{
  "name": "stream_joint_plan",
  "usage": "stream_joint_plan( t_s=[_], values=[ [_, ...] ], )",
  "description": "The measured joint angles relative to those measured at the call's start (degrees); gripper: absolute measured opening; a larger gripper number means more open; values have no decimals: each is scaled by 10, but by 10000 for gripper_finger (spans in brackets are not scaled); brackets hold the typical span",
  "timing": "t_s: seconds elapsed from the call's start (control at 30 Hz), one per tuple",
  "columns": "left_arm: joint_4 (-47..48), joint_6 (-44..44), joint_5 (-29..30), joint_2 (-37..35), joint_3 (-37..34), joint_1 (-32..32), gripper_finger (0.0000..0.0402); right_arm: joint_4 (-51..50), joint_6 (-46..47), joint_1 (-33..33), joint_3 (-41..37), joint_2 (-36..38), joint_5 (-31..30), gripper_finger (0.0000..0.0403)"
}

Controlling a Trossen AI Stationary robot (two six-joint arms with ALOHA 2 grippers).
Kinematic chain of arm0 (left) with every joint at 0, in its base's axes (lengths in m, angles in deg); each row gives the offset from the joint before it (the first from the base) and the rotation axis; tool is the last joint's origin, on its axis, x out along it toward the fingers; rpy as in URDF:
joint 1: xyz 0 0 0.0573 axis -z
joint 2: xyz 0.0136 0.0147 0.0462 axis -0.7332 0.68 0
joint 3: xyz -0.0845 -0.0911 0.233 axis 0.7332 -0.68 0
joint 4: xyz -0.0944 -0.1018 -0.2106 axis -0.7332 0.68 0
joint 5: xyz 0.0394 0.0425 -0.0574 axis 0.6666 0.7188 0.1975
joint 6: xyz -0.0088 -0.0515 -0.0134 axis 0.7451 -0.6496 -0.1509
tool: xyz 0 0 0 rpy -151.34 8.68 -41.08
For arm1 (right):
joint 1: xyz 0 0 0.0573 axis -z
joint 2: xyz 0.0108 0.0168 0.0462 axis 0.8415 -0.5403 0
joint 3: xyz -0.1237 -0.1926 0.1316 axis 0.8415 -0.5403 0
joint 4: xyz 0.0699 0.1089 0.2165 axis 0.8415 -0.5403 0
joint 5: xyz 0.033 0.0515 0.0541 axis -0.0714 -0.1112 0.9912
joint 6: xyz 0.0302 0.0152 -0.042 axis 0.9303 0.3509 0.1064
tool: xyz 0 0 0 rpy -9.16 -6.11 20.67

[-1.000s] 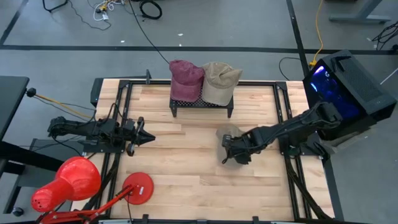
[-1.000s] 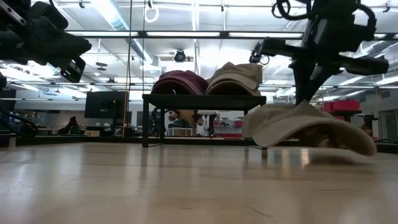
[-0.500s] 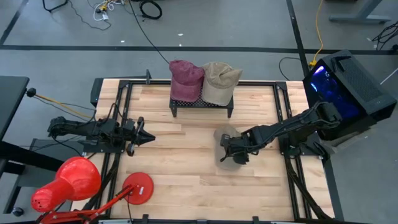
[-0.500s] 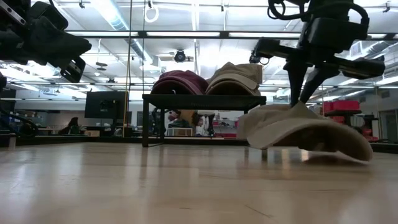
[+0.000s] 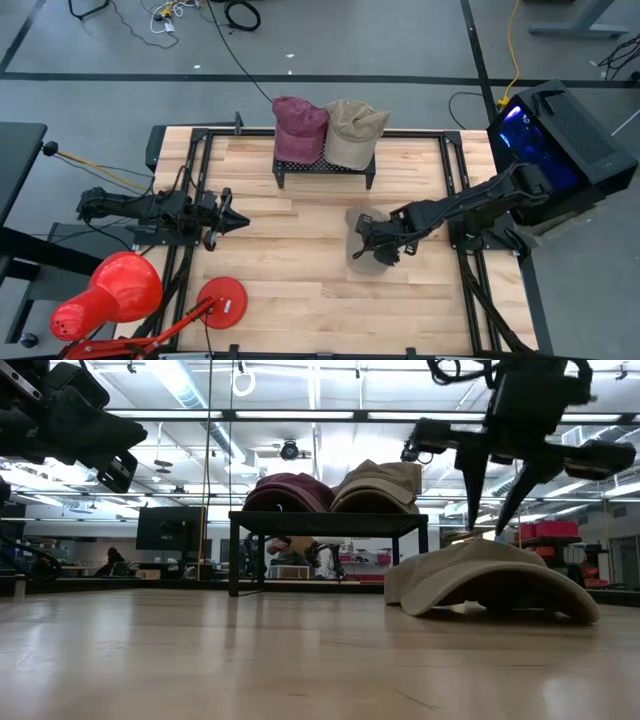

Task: Pick & Place hat
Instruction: Stack the brown cap on top of the brown cap on the shelf

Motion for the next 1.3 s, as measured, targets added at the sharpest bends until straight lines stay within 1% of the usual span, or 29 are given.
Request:
stream_joint_plan(
  t_s=[0.13,0.23,0.33,0.47,0.67,0.8,0.97,1.07,1.2,1.3],
  values=[
    [0,0,0,0,0,0,39,1,37,-2,0,25,-15,137],
    [0,0,0,0,0,0,39,-1,96,-3,12,46,-43,155],
    [0,0,0,0,0,0,39,-2,160,-3,32,64,-56,169],
    [0,0,0,0,0,0,39,-7,285,-3,71,78,-79,179],
    [0,0,0,0,0,0,39,-51,480,-3,137,79,-80,178],
    [0,0,0,0,0,0,39,-56,600,-3,152,79,-56,174],
    [0,0,0,0,0,0,39,-57,703,-3,147,79,-7,171],
    [0,0,0,0,0,0,39,-58,770,-1,137,79,2,171],
    [0,0,0,0,0,0,39,-55,801,-1,119,79,15,171],
    [0,0,0,0,0,0,39,-28,806,-1,99,79,34,171]
  ],
)
